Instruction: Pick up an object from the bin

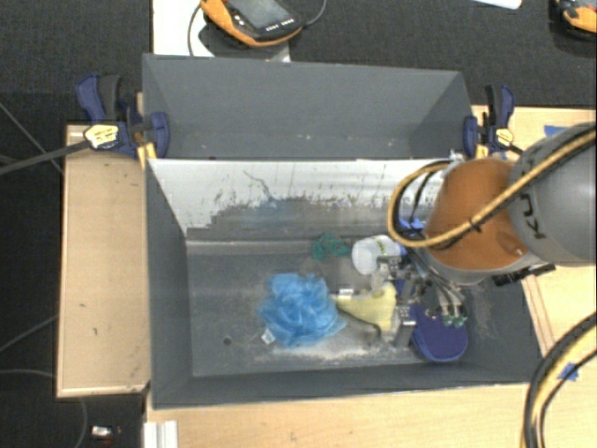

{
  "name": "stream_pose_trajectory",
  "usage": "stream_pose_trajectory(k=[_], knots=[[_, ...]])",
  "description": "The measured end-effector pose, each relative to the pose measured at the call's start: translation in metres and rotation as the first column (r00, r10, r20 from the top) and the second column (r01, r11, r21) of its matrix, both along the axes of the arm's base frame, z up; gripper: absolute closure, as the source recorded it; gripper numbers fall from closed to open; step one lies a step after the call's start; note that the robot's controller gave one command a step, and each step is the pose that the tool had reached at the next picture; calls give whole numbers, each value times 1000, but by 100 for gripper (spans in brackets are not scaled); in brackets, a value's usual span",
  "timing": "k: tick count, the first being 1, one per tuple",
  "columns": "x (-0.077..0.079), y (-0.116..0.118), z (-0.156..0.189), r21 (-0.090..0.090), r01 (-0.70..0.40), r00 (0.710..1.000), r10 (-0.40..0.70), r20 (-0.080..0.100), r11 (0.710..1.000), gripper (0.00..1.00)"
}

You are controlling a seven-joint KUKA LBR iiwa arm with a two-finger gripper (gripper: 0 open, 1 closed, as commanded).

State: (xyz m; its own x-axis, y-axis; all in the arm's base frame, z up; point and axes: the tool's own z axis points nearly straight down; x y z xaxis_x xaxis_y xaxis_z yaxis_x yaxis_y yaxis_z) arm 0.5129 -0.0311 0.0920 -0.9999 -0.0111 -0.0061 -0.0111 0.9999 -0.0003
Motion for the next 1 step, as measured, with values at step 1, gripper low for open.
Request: stream_pose_trajectory(k=[1], knots=[[5, 19, 9, 3, 56, 998, -56, 2, 998, 0]])
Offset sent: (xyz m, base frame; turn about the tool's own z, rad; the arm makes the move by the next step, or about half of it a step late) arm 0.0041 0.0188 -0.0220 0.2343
